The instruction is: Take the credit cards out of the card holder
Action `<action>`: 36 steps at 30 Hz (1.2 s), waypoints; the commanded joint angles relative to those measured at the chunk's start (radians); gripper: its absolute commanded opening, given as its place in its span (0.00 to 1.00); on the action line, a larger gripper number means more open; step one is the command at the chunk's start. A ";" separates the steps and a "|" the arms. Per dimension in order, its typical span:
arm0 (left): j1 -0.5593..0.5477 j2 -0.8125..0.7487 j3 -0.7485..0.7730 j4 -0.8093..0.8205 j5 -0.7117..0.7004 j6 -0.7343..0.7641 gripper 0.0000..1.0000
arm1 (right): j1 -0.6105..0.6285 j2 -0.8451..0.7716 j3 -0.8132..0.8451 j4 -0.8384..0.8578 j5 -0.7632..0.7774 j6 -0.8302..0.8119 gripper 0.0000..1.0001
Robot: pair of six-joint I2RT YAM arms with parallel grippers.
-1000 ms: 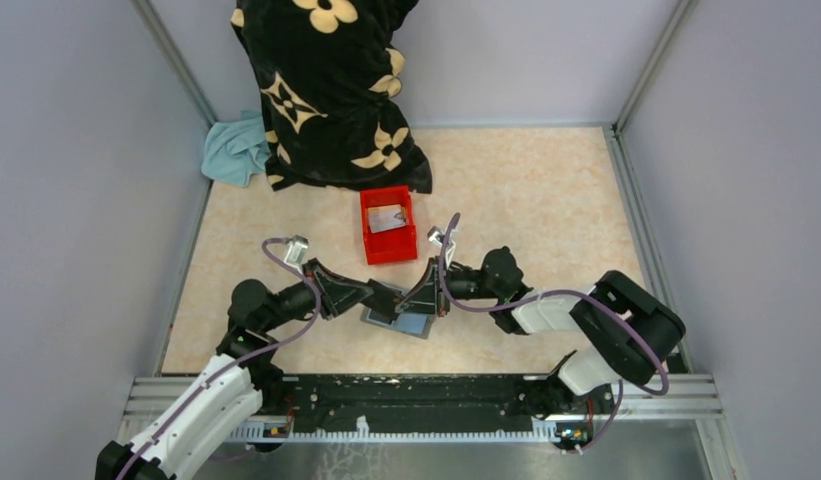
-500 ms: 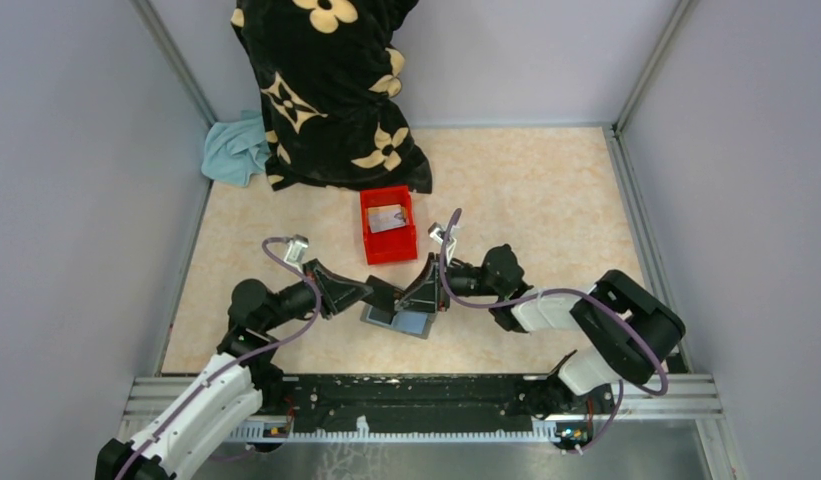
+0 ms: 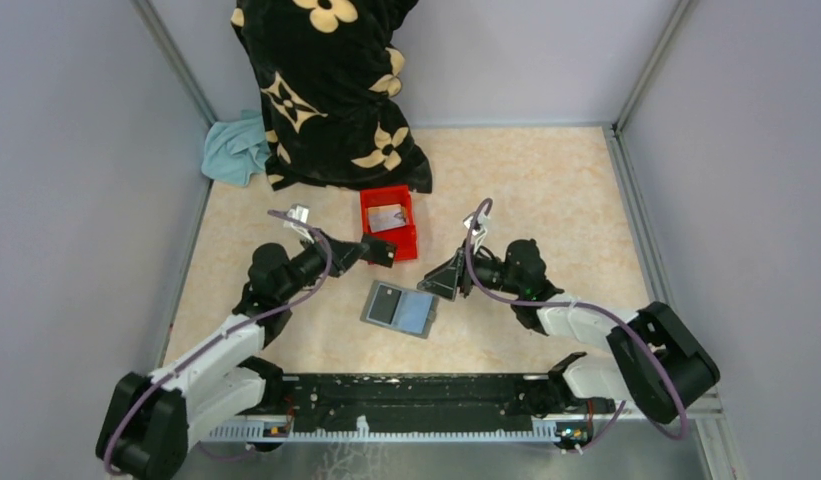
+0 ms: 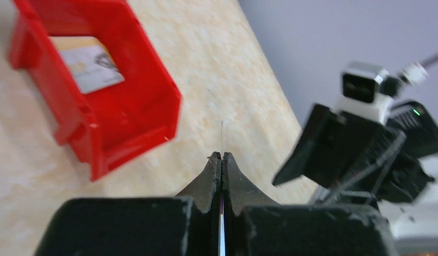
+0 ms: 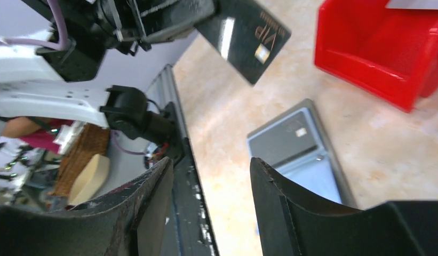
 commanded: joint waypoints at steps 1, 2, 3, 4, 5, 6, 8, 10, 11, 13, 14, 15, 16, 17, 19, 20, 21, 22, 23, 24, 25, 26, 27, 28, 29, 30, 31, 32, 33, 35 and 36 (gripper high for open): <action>0.026 0.165 0.067 0.226 -0.142 0.005 0.00 | -0.004 -0.091 0.090 -0.330 0.105 -0.219 0.55; 0.025 0.206 0.096 0.243 -0.173 0.018 0.00 | -0.003 -0.099 0.109 -0.381 0.115 -0.247 0.55; 0.025 0.253 0.123 0.253 -0.206 0.035 0.00 | -0.004 -0.105 0.127 -0.422 0.122 -0.270 0.55; 0.026 0.293 0.148 0.267 -0.235 0.063 0.00 | -0.004 -0.108 0.143 -0.449 0.124 -0.285 0.55; 0.025 0.337 0.171 0.289 -0.260 0.087 0.00 | -0.004 -0.111 0.152 -0.470 0.127 -0.300 0.55; 0.026 0.379 0.192 0.311 -0.286 0.098 0.00 | -0.004 -0.115 0.159 -0.486 0.131 -0.307 0.55; 0.026 0.457 0.231 0.359 -0.336 0.111 0.00 | -0.004 -0.122 0.163 -0.502 0.138 -0.316 0.55; 0.025 0.535 0.276 0.401 -0.367 0.107 0.00 | -0.003 -0.127 0.162 -0.509 0.144 -0.319 0.54; 0.025 0.570 0.317 0.399 -0.377 0.107 0.00 | -0.004 -0.128 0.161 -0.514 0.147 -0.321 0.55; 0.025 0.632 0.372 0.380 -0.402 0.102 0.00 | -0.005 -0.130 0.157 -0.520 0.151 -0.327 0.54; 0.025 0.663 0.393 0.378 -0.410 0.099 0.00 | -0.005 -0.129 0.157 -0.526 0.153 -0.331 0.54; 0.025 0.691 0.413 0.380 -0.413 0.099 0.00 | -0.005 -0.129 0.156 -0.534 0.156 -0.338 0.54; 0.026 0.720 0.429 0.378 -0.414 0.094 0.00 | -0.005 -0.129 0.157 -0.542 0.158 -0.344 0.54; 0.025 0.744 0.442 0.374 -0.410 0.087 0.00 | -0.005 -0.131 0.158 -0.552 0.160 -0.351 0.54; 0.024 0.781 0.453 0.375 -0.402 0.071 0.00 | -0.007 -0.132 0.160 -0.567 0.162 -0.362 0.54; 0.023 0.795 0.451 0.378 -0.402 0.062 0.00 | -0.007 -0.133 0.162 -0.575 0.165 -0.368 0.54; 0.020 0.807 0.445 0.383 -0.402 0.055 0.00 | -0.008 -0.135 0.163 -0.582 0.167 -0.373 0.54; 0.017 0.812 0.440 0.388 -0.402 0.051 0.00 | -0.009 -0.136 0.163 -0.584 0.169 -0.376 0.54; 0.017 0.816 0.435 0.388 -0.401 0.046 0.00 | -0.011 -0.137 0.161 -0.586 0.171 -0.377 0.54; 0.015 0.818 0.428 0.388 -0.399 0.043 0.00 | -0.013 -0.137 0.162 -0.587 0.172 -0.378 0.54; 0.013 0.819 0.424 0.383 -0.399 0.038 0.00 | -0.014 -0.138 0.160 -0.585 0.172 -0.379 0.54; 0.012 0.823 0.425 0.375 -0.397 0.033 0.00 | -0.014 -0.135 0.157 -0.582 0.171 -0.380 0.54; 0.010 0.827 0.430 0.361 -0.395 0.029 0.00 | -0.014 -0.132 0.156 -0.577 0.170 -0.381 0.54; 0.008 0.832 0.432 0.354 -0.395 0.025 0.00 | -0.014 -0.125 0.154 -0.572 0.168 -0.380 0.54; 0.006 0.839 0.433 0.352 -0.395 0.022 0.00 | -0.013 -0.118 0.153 -0.564 0.166 -0.379 0.54; 0.004 0.846 0.439 0.347 -0.394 0.018 0.00 | -0.014 -0.111 0.151 -0.557 0.164 -0.376 0.54; 0.003 0.854 0.446 0.339 -0.392 0.013 0.00 | -0.015 -0.103 0.152 -0.552 0.160 -0.374 0.54; 0.003 0.861 0.456 0.329 -0.389 0.011 0.00 | -0.014 -0.100 0.151 -0.546 0.157 -0.371 0.54; 0.002 0.868 0.465 0.314 -0.388 0.000 0.00 | -0.016 -0.099 0.151 -0.542 0.156 -0.369 0.54; -0.002 0.876 0.476 0.299 -0.379 -0.010 0.00 | -0.016 -0.097 0.150 -0.542 0.160 -0.370 0.54; -0.005 0.879 0.476 0.298 -0.377 -0.015 0.00 | -0.016 -0.098 0.151 -0.544 0.165 -0.373 0.54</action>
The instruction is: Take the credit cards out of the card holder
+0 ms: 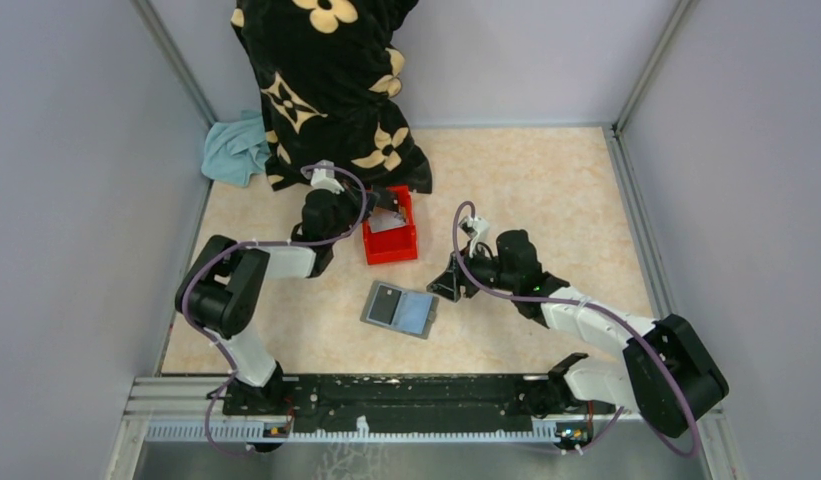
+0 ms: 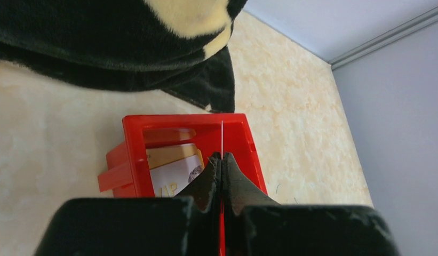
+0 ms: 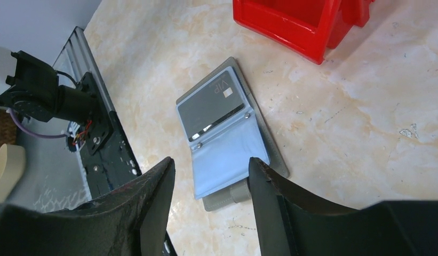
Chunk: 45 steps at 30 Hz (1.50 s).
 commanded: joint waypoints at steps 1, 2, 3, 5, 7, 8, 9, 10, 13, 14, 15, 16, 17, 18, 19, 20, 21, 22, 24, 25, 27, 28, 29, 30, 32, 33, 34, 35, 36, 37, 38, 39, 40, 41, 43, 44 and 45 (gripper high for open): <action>-0.015 0.022 0.036 -0.023 0.015 -0.034 0.00 | -0.011 0.003 0.030 0.047 0.005 -0.023 0.54; -0.018 0.025 0.037 -0.027 0.015 -0.040 0.00 | -0.012 0.003 0.030 0.044 0.008 -0.026 0.54; -0.020 0.030 0.037 -0.035 0.015 -0.046 0.00 | -0.012 0.006 0.031 0.041 0.009 -0.028 0.54; -0.025 0.042 0.042 -0.050 0.011 -0.058 0.00 | -0.014 0.009 0.032 0.042 0.010 -0.031 0.54; -0.027 0.057 0.043 -0.036 0.016 -0.064 0.00 | -0.015 0.015 0.030 0.045 0.009 -0.033 0.54; -0.028 0.067 0.046 -0.033 0.016 -0.068 0.00 | -0.016 0.016 0.028 0.044 0.011 -0.033 0.54; -0.030 0.082 0.054 -0.034 0.019 -0.072 0.00 | -0.017 0.017 0.029 0.045 0.011 -0.033 0.54; -0.030 0.091 0.062 -0.036 0.021 -0.075 0.00 | -0.018 0.018 0.026 0.044 0.011 -0.033 0.53; -0.034 0.114 0.073 -0.028 0.012 -0.078 0.00 | -0.022 0.013 0.021 0.038 0.015 -0.038 0.53; -0.034 0.119 0.076 -0.024 0.008 -0.075 0.00 | -0.024 0.010 0.019 0.034 0.018 -0.040 0.53; -0.035 0.123 0.078 -0.021 0.003 -0.071 0.00 | -0.026 0.005 0.016 0.033 0.019 -0.042 0.53; -0.035 0.130 0.084 -0.019 -0.002 -0.067 0.00 | -0.027 0.001 0.015 0.032 0.020 -0.042 0.53; -0.035 0.134 0.088 -0.020 -0.006 -0.063 0.00 | -0.029 -0.001 0.011 0.030 0.020 -0.043 0.53; -0.035 0.138 0.092 -0.019 -0.006 -0.058 0.00 | -0.032 -0.003 0.010 0.028 0.020 -0.045 0.53; -0.035 0.143 0.095 -0.017 -0.006 -0.054 0.00 | -0.034 -0.004 0.010 0.027 0.019 -0.046 0.53; -0.035 0.146 0.100 -0.021 -0.008 -0.052 0.00 | -0.035 -0.004 0.008 0.025 0.020 -0.048 0.53; -0.035 0.150 0.104 -0.027 -0.008 -0.052 0.00 | -0.037 -0.004 0.007 0.024 0.020 -0.048 0.53; -0.036 0.154 0.107 -0.030 -0.005 -0.053 0.00 | -0.038 -0.004 0.008 0.024 0.020 -0.048 0.53; -0.035 0.159 0.105 -0.018 0.007 -0.055 0.08 | -0.040 -0.001 0.008 0.026 0.018 -0.048 0.53; -0.035 0.161 0.103 -0.013 0.011 -0.057 0.12 | -0.041 -0.001 0.007 0.028 0.018 -0.049 0.53; -0.035 0.160 0.098 -0.003 0.018 -0.058 0.23 | -0.043 0.003 0.008 0.031 0.015 -0.049 0.53; -0.035 0.159 0.097 0.000 0.022 -0.056 0.26 | -0.043 0.005 0.009 0.032 0.013 -0.050 0.53; -0.035 0.157 0.094 0.002 0.024 -0.054 0.28 | -0.043 0.007 0.008 0.033 0.011 -0.050 0.53; -0.035 0.154 0.092 0.004 0.022 -0.053 0.31 | -0.043 0.008 0.008 0.035 0.011 -0.049 0.53; -0.034 0.143 0.085 0.004 0.018 -0.048 0.32 | -0.043 0.009 0.008 0.032 0.009 -0.048 0.53; -0.034 0.132 0.077 0.010 0.012 -0.047 0.32 | -0.043 0.009 0.009 0.032 0.007 -0.048 0.53; -0.034 0.122 0.067 0.018 0.009 -0.046 0.32 | -0.043 0.008 0.008 0.032 0.005 -0.047 0.53; -0.035 0.112 0.062 0.020 0.002 -0.044 0.32 | -0.043 0.005 0.008 0.030 0.006 -0.048 0.53; -0.035 0.104 0.063 0.012 -0.004 -0.040 0.32 | -0.043 0.003 0.007 0.030 0.008 -0.048 0.53; -0.035 0.097 0.067 0.000 -0.007 -0.032 0.32 | -0.044 0.002 0.007 0.029 0.009 -0.048 0.53; -0.035 0.091 0.073 -0.012 -0.010 -0.026 0.32 | -0.043 0.001 0.008 0.029 0.008 -0.047 0.53; -0.035 0.082 0.075 -0.021 -0.014 -0.019 0.32 | -0.043 0.001 0.008 0.031 0.007 -0.047 0.53; -0.034 0.075 0.074 -0.027 -0.019 -0.013 0.33 | -0.043 0.001 0.008 0.031 0.006 -0.047 0.53; -0.035 0.065 0.075 -0.035 -0.024 -0.005 0.33 | -0.043 0.000 0.008 0.029 0.006 -0.047 0.53; -0.035 0.048 0.080 -0.058 -0.037 0.014 0.33 | -0.043 -0.001 0.007 0.031 0.006 -0.046 0.53; -0.035 0.041 0.081 -0.065 -0.043 0.031 0.34 | -0.043 -0.003 0.005 0.032 0.005 -0.045 0.52; -0.035 0.035 0.083 -0.068 -0.052 0.044 0.36 | -0.043 -0.003 0.004 0.033 0.005 -0.044 0.52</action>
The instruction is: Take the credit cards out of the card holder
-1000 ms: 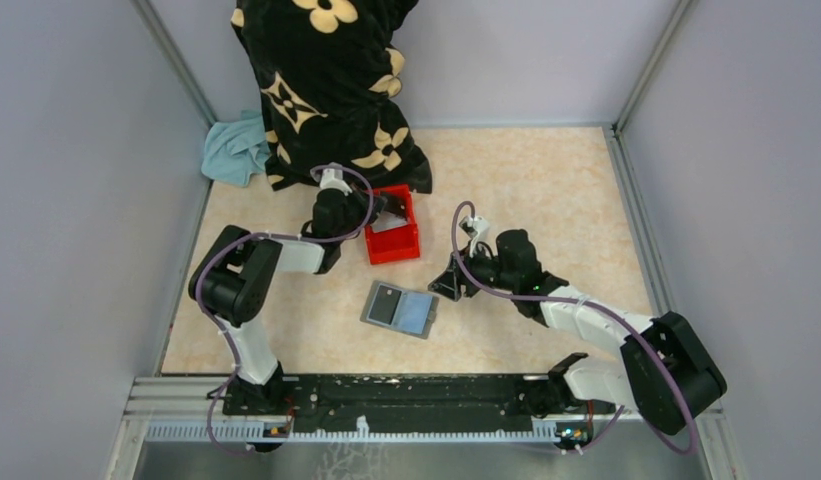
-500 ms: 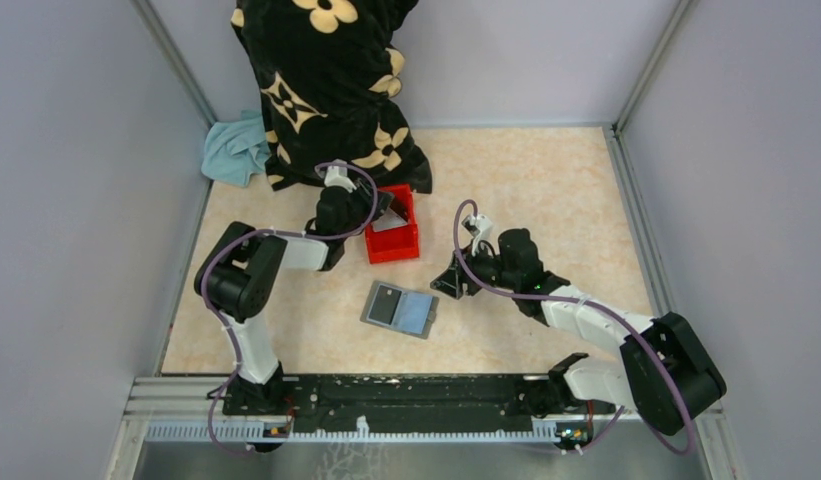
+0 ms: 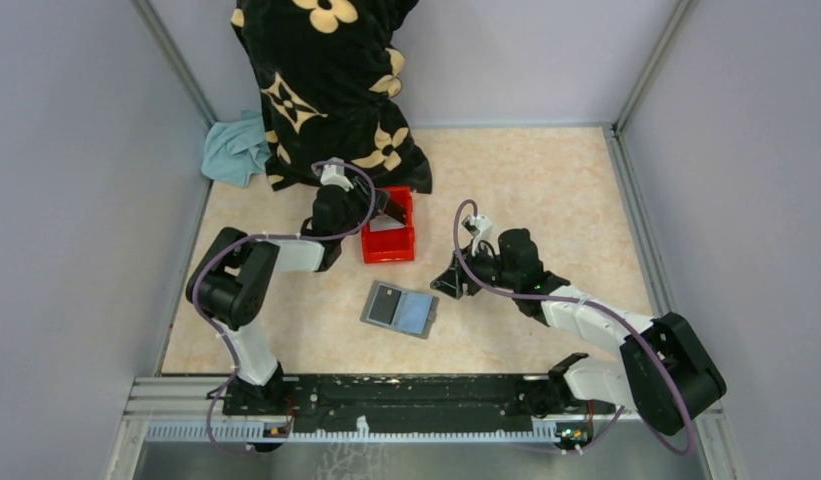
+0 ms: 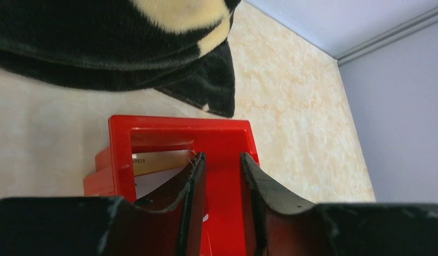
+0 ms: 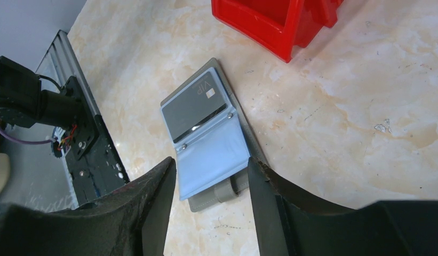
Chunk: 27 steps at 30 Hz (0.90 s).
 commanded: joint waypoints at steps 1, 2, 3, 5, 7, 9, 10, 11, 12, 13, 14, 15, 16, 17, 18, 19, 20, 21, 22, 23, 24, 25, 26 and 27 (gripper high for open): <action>-0.003 -0.057 0.007 -0.030 -0.048 0.074 0.38 | -0.015 -0.018 0.005 0.036 -0.013 -0.017 0.52; -0.004 -0.061 0.008 -0.040 -0.057 0.079 0.39 | -0.015 -0.018 0.004 0.037 -0.015 -0.016 0.53; -0.002 -0.066 0.010 -0.049 -0.062 0.085 0.39 | -0.015 -0.017 0.002 0.039 -0.016 -0.015 0.52; -0.003 -0.077 0.013 -0.059 -0.069 0.098 0.40 | -0.015 -0.021 0.000 0.040 -0.015 -0.013 0.52; -0.003 -0.092 0.014 -0.064 -0.078 0.113 0.40 | -0.015 -0.024 -0.002 0.041 -0.013 -0.013 0.52; -0.003 -0.117 0.012 -0.075 -0.090 0.134 0.40 | -0.015 -0.025 -0.003 0.041 -0.013 -0.012 0.52; -0.003 -0.128 0.012 -0.077 -0.088 0.146 0.40 | -0.015 -0.026 -0.002 0.040 -0.012 -0.011 0.52; -0.004 -0.138 0.010 -0.079 -0.082 0.159 0.40 | -0.015 -0.027 -0.003 0.039 -0.011 -0.011 0.52; -0.004 -0.149 0.010 -0.084 -0.068 0.173 0.38 | -0.015 -0.029 -0.003 0.040 -0.010 -0.010 0.52; -0.005 -0.160 0.007 -0.089 -0.053 0.185 0.38 | -0.015 -0.028 -0.003 0.041 -0.010 -0.008 0.52; -0.008 -0.175 0.002 -0.098 -0.037 0.199 0.37 | -0.015 -0.026 -0.002 0.041 -0.011 -0.006 0.50; -0.012 -0.192 -0.007 -0.106 -0.021 0.210 0.35 | -0.016 -0.026 -0.002 0.045 -0.013 -0.002 0.47; -0.019 -0.212 -0.022 -0.111 -0.007 0.222 0.33 | -0.015 -0.025 -0.004 0.048 -0.014 0.002 0.40; -0.028 -0.234 -0.040 -0.115 0.000 0.238 0.31 | -0.015 -0.022 -0.005 0.051 -0.014 0.007 0.26; -0.041 -0.259 -0.063 -0.125 0.002 0.250 0.28 | -0.015 -0.015 -0.008 0.060 -0.016 0.014 0.12; -0.053 -0.288 -0.089 -0.132 0.012 0.263 0.24 | -0.015 -0.008 -0.014 0.072 -0.015 0.025 0.00; -0.067 -0.316 -0.118 -0.136 0.033 0.276 0.16 | -0.015 0.003 -0.021 0.087 -0.015 0.038 0.00; -0.079 -0.348 -0.149 -0.141 0.054 0.279 0.03 | -0.011 0.010 -0.026 0.101 -0.018 0.053 0.00; -0.085 -0.378 -0.182 -0.147 0.096 0.275 0.00 | 0.000 0.010 -0.034 0.122 -0.006 0.069 0.00; -0.087 -0.405 -0.233 -0.137 0.157 0.268 0.00 | 0.024 -0.002 -0.046 0.150 0.029 0.083 0.00; -0.087 -0.427 -0.260 -0.128 0.205 0.260 0.00 | 0.054 -0.016 -0.054 0.161 0.076 0.086 0.00; -0.090 -0.446 -0.310 -0.126 0.233 0.241 0.00 | 0.106 -0.023 -0.041 0.149 0.122 0.082 0.00; -0.089 -0.458 -0.343 -0.127 0.250 0.234 0.00 | 0.144 -0.016 -0.024 0.131 0.156 0.070 0.00; -0.089 -0.470 -0.376 -0.133 0.251 0.230 0.00 | 0.171 0.011 -0.006 0.122 0.170 0.060 0.00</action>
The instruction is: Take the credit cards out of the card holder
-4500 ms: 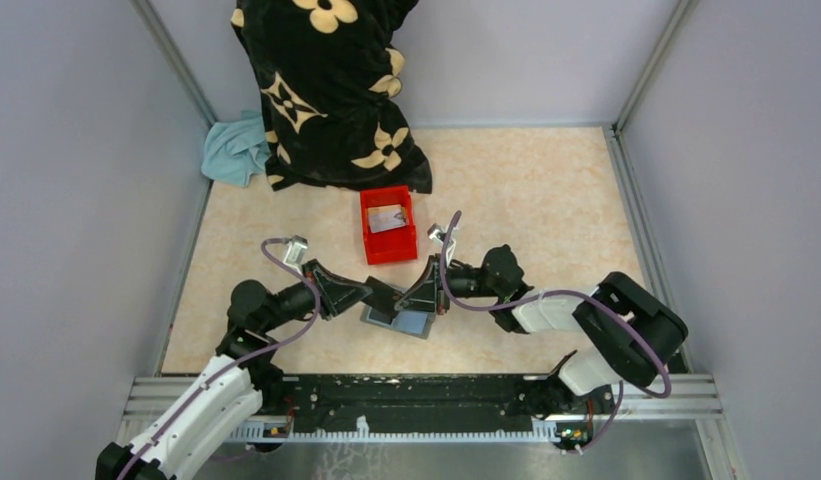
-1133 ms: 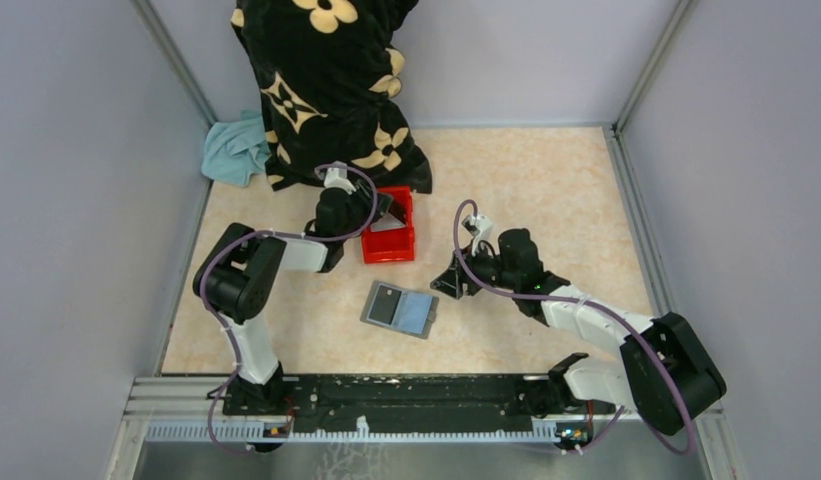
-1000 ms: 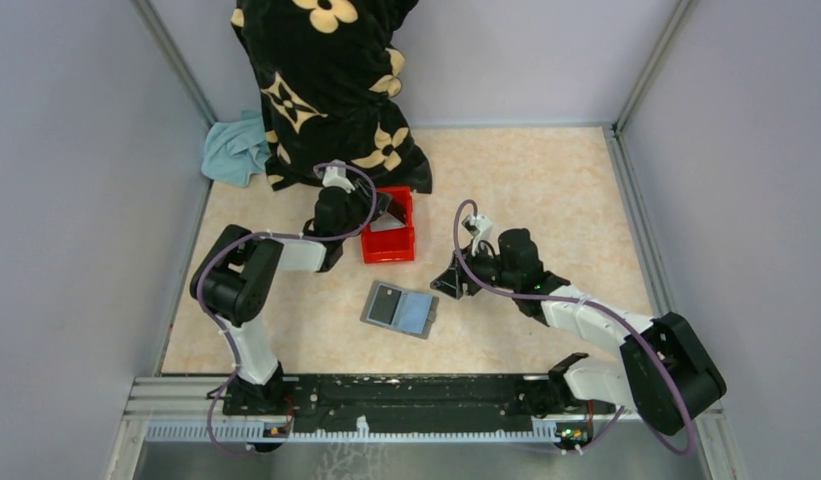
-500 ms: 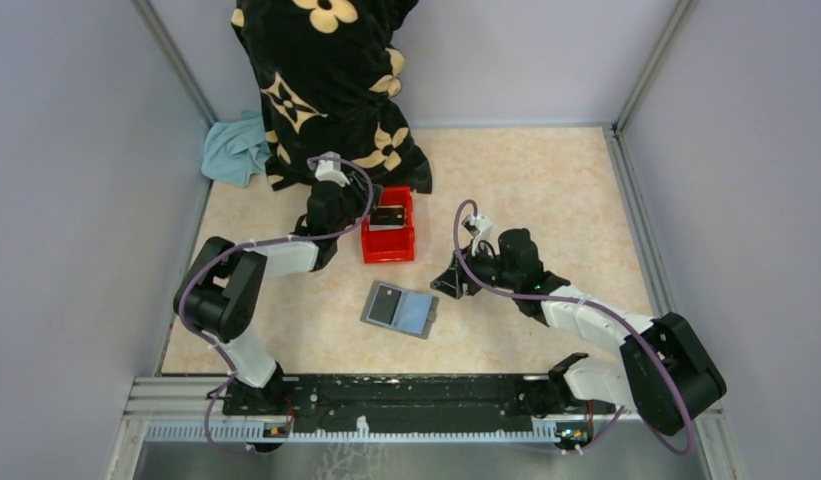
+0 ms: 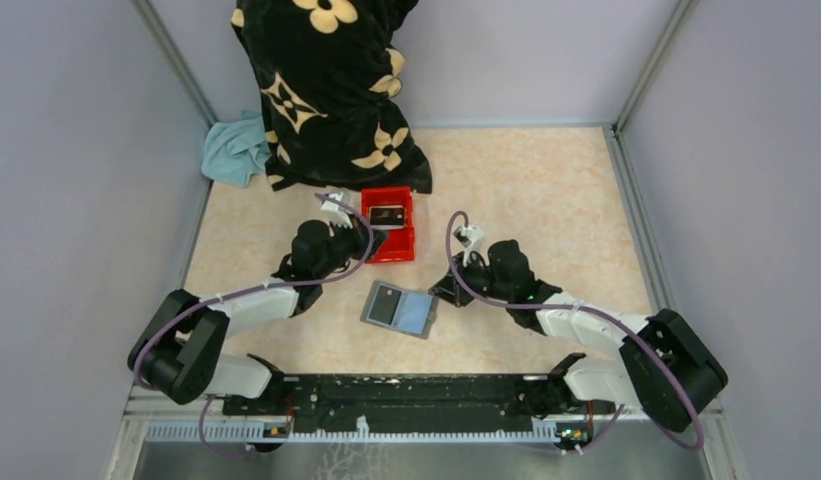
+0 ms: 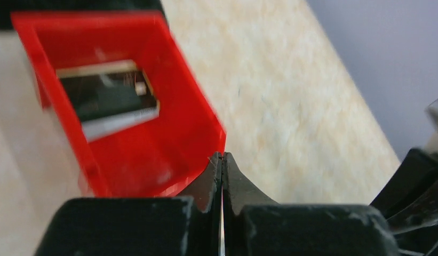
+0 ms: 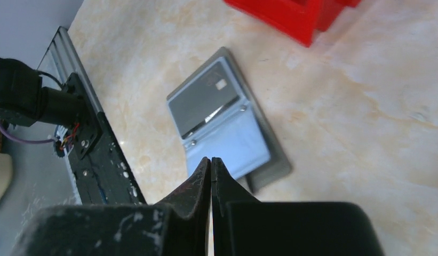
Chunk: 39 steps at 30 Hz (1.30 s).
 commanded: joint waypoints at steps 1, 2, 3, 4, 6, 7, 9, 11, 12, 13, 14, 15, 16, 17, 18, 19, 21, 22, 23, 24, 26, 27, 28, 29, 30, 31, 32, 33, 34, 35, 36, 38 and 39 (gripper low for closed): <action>0.001 -0.052 -0.139 -0.024 0.108 -0.009 0.00 | 0.140 0.038 0.056 0.062 0.112 -0.002 0.00; 0.000 -0.061 -0.173 -0.019 0.091 -0.010 0.00 | 0.173 0.062 0.063 0.074 0.119 -0.002 0.00; 0.001 -0.072 -0.198 -0.015 0.079 -0.010 0.00 | 0.207 0.088 0.069 0.089 0.133 -0.001 0.00; 0.001 -0.087 -0.212 -0.022 0.074 -0.008 0.00 | 0.248 0.108 0.075 0.100 0.155 -0.001 0.00; 0.001 -0.114 -0.210 -0.085 0.074 0.001 0.00 | 0.337 0.145 0.089 0.111 0.192 -0.001 0.00; 0.000 -0.132 -0.203 -0.126 0.075 0.008 0.00 | 0.388 0.161 0.095 0.112 0.226 -0.001 0.00; 0.002 -0.162 -0.195 -0.195 0.058 0.015 0.08 | 0.480 0.200 0.108 0.122 0.290 0.001 0.00; 0.002 -0.193 -0.198 -0.239 0.025 0.013 0.19 | 0.544 0.246 0.117 0.138 0.336 0.019 0.00; 0.002 -0.209 -0.201 -0.260 0.012 0.002 0.23 | 0.565 0.269 0.121 0.144 0.352 0.032 0.00; 0.004 -0.225 -0.206 -0.271 0.004 -0.007 0.32 | 0.579 0.290 0.123 0.144 0.363 0.045 0.00; 0.003 -0.241 -0.213 -0.275 0.003 -0.016 0.41 | 0.587 0.306 0.124 0.146 0.372 0.058 0.00; 0.005 -0.257 -0.220 -0.276 0.009 -0.022 0.48 | 0.590 0.320 0.119 0.148 0.384 0.076 0.00; 0.004 -0.273 -0.225 -0.276 0.016 -0.028 0.56 | 0.590 0.331 0.112 0.153 0.404 0.097 0.00; 0.005 -0.289 -0.230 -0.277 0.024 -0.032 0.60 | 0.588 0.342 0.105 0.149 0.428 0.120 0.00; 0.004 -0.306 -0.233 -0.289 0.021 -0.037 0.62 | 0.586 0.351 0.103 0.140 0.447 0.132 0.00; 0.005 -0.328 -0.234 -0.317 -0.003 -0.052 0.63 | 0.580 0.361 0.101 0.134 0.460 0.143 0.00; 0.005 -0.399 -0.256 -0.331 -0.062 -0.080 0.64 | 0.561 0.364 0.083 0.147 0.463 0.162 0.00; 0.006 -0.417 -0.271 -0.331 -0.078 -0.089 0.66 | 0.547 0.360 0.076 0.155 0.463 0.168 0.00; 0.005 -0.458 -0.286 -0.329 -0.104 -0.100 0.71 | 0.535 0.353 0.070 0.157 0.468 0.169 0.00; 0.005 -0.484 -0.301 -0.327 -0.117 -0.105 0.76 | 0.519 0.347 0.067 0.150 0.472 0.170 0.00; 0.007 -0.522 -0.317 -0.329 -0.115 -0.108 0.84 | 0.486 0.331 0.065 0.118 0.478 0.164 0.00; 0.007 -0.530 -0.320 -0.331 -0.103 -0.107 0.86 | 0.470 0.322 0.064 0.105 0.478 0.159 0.00; 0.007 -0.536 -0.320 -0.330 -0.086 -0.105 0.86 | 0.454 0.315 0.064 0.091 0.479 0.151 0.00; 0.007 -0.536 -0.319 -0.329 -0.069 -0.108 0.87 | 0.435 0.309 0.064 0.076 0.479 0.145 0.00; 0.007 -0.532 -0.318 -0.329 -0.055 -0.114 0.87 | 0.413 0.303 0.064 0.065 0.476 0.135 0.00; 0.008 -0.526 -0.316 -0.328 -0.041 -0.119 0.87 | 0.398 0.297 0.064 0.053 0.478 0.126 0.00; 0.008 -0.518 -0.315 -0.322 -0.024 -0.120 0.87 | 0.384 0.289 0.064 0.045 0.478 0.118 0.00; 0.009 -0.507 -0.312 -0.314 -0.007 -0.124 0.87 | 0.370 0.284 0.062 0.042 0.479 0.112 0.00; 0.009 -0.493 -0.309 -0.309 0.009 -0.127 0.88 | 0.358 0.281 0.060 0.041 0.475 0.108 0.00; 0.009 -0.479 -0.304 -0.298 0.031 -0.128 0.88 | 0.346 0.278 0.060 0.039 0.469 0.107 0.00; 0.008 -0.465 -0.301 -0.288 0.056 -0.125 0.88 | 0.339 0.274 0.058 0.041 0.465 0.107 0.00; 0.009 -0.443 -0.295 -0.280 0.093 -0.129 0.88 | 0.337 0.249 0.048 0.063 0.436 0.099 0.00; 0.009 -0.437 -0.296 -0.274 0.103 -0.129 0.88 | 0.338 0.232 0.040 0.091 0.406 0.097 0.00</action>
